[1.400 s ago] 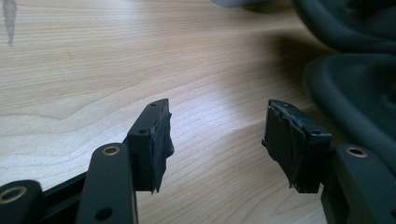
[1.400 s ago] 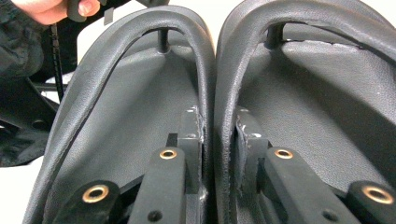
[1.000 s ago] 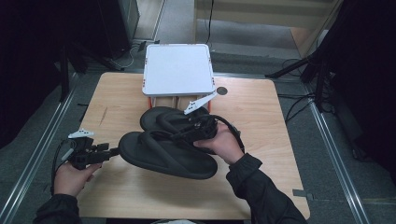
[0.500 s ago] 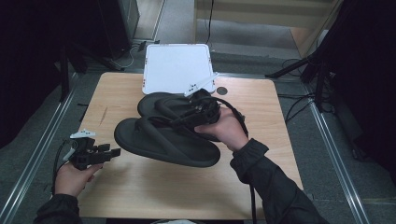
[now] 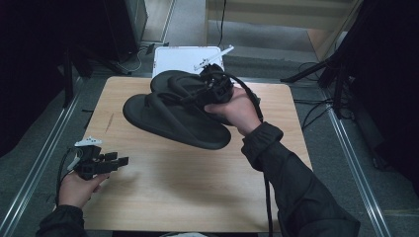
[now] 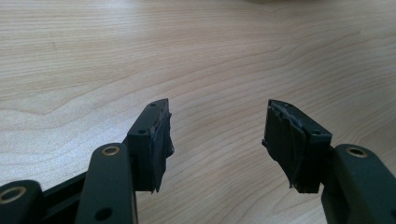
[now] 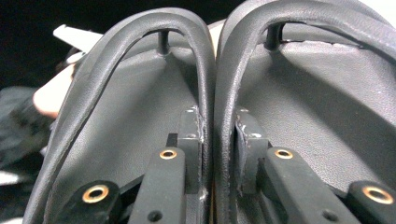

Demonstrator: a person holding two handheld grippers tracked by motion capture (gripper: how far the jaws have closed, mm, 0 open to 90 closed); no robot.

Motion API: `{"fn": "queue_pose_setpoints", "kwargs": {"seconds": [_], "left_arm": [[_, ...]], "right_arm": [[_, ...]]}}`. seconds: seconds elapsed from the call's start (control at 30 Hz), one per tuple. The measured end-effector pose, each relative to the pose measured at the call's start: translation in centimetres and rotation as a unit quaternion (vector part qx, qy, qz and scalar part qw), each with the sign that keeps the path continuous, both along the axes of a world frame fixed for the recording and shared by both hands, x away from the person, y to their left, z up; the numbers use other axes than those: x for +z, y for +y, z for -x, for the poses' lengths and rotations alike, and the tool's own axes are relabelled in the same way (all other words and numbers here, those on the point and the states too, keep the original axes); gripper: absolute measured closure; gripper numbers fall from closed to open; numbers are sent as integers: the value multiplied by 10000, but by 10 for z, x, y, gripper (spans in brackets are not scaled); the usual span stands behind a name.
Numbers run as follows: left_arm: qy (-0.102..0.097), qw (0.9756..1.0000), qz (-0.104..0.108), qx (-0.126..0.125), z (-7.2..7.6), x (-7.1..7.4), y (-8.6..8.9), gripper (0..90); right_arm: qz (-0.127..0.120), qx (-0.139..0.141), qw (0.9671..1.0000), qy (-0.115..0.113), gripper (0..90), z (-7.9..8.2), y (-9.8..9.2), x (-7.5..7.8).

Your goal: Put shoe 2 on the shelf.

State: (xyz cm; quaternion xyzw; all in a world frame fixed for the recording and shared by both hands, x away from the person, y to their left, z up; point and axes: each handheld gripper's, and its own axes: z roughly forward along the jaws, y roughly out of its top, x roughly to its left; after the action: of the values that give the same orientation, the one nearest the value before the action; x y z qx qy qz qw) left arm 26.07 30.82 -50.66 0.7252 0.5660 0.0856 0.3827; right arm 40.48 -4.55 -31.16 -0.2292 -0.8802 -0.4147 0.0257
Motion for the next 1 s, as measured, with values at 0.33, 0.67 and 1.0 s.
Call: {"fn": "queue_pose_setpoints", "kwargs": {"seconds": [0.33, 0.67, 1.0], "left_arm": [[-2, 10000, 8, -50, -1, -1, -3, 410], [32, 9999, 24, -109, -2, -1, -3, 409], [-12, 9998, 58, -189, -2, 0, -6, 409]], "right_arm": [[85, -1110, 9937, -95, 767, -48, 17, -13], [-70, -2486, 9686, -10, 766, -93, 32, -20], [-141, -3705, 9282, 311, 766, -122, 45, -23]]}}
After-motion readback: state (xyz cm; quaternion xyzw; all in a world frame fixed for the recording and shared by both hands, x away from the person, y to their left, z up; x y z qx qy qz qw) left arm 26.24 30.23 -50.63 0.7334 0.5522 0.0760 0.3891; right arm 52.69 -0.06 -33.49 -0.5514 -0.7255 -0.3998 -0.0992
